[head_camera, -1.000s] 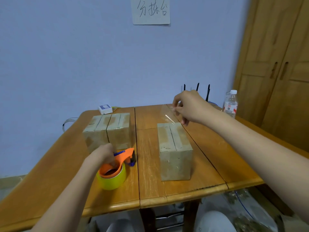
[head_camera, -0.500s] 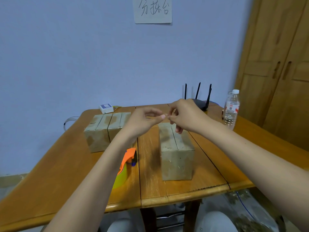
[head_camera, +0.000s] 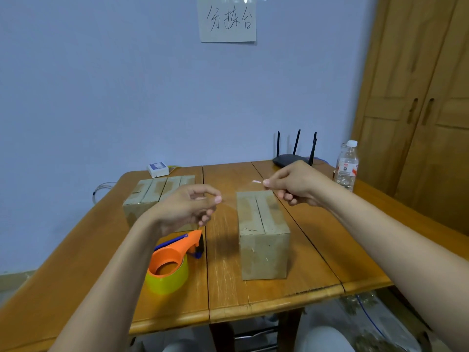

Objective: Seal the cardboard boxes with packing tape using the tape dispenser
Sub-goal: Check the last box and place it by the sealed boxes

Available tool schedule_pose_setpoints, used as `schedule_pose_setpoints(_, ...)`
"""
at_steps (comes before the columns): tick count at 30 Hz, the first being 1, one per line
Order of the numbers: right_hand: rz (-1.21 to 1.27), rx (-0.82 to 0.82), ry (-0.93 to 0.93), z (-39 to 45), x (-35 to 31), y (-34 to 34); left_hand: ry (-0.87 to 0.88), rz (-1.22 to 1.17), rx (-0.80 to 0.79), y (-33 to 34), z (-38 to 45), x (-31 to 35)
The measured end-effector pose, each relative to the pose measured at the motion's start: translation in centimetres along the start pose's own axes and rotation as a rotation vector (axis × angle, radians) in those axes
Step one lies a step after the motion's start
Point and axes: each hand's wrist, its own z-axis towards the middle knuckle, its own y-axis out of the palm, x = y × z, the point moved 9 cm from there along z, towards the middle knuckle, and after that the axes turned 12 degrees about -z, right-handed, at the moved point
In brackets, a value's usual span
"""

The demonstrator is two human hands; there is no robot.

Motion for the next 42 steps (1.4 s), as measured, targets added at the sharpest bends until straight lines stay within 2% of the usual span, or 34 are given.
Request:
schedule_pose_setpoints(4,0.181,-0.183,0.095,-0.7,0.2,0.9,-0.040,0.051,-0.090,0.8,-0.9,-0.3)
schedule_pose_setpoints(8,0.330,-0.276,0.113,-1.1,-0.3,0.9,0.004,0.101,0.030,0.5,-0.9,0.4)
schedule_pose_setpoints(14,0.315,-0.312,0.050,-1.6,-1.1,0.7,0.185,0.113,0.100,1.2,-1.5,2.0)
schedule_pose_setpoints(17,0.357,-0.274,0.046,-1.6,-1.9,0.1,0.273,0.296,0.116,1.6,-2.3,2.5)
schedule_pose_setpoints(20,0.397,-0.167,0.038,-1.0,-2.5,-1.2,0.459,0.484,0.097,3.1,-3.8,3.6)
schedule_pose_setpoints(23,0.280,-0.089,-0.012,-0.6,-3.4,-1.9,0.612,0.659,0.159,4.0,-5.1,4.7)
schedule_pose_setpoints(26,0.156,-0.017,-0.026,-0.2,-3.9,-2.7,0.684,0.828,0.245,3.8,-5.7,4.8)
schedule_pose_setpoints(28,0.057,0.049,-0.023,0.1,-4.3,-3.6,0.738,1.001,0.242,4.1,-5.9,4.5)
schedule_pose_setpoints(30,0.015,0.057,-0.019,0.2,-4.6,-4.1,0.770,1.057,0.232,4.2,-6.0,3.9)
schedule_pose_setpoints(32,-0.003,-0.065,-0.052,-0.2,-5.6,-3.4,0.739,0.875,0.292,3.2,-6.0,4.3)
schedule_pose_setpoints(34,-0.098,-0.223,-0.151,-1.1,-7.3,-2.1,0.632,0.485,0.359,1.6,-5.1,4.3)
schedule_pose_setpoints(35,-0.151,-0.274,-0.212,-1.5,-8.1,-1.5,0.556,0.265,0.343,1.3,-4.1,4.2)
schedule_pose_setpoints(39,-0.245,-0.359,-0.365,-2.7,-10.3,0.2,0.208,-0.601,0.042,3.6,0.6,3.0)
schedule_pose_setpoints(40,-0.248,-0.365,-0.384,-2.9,-10.5,0.3,0.137,-0.728,-0.033,4.5,1.3,2.7)
schedule_pose_setpoints(42,-0.246,-0.367,-0.417,-3.3,-10.9,0.4,0.085,-0.748,-0.151,6.4,1.8,2.6)
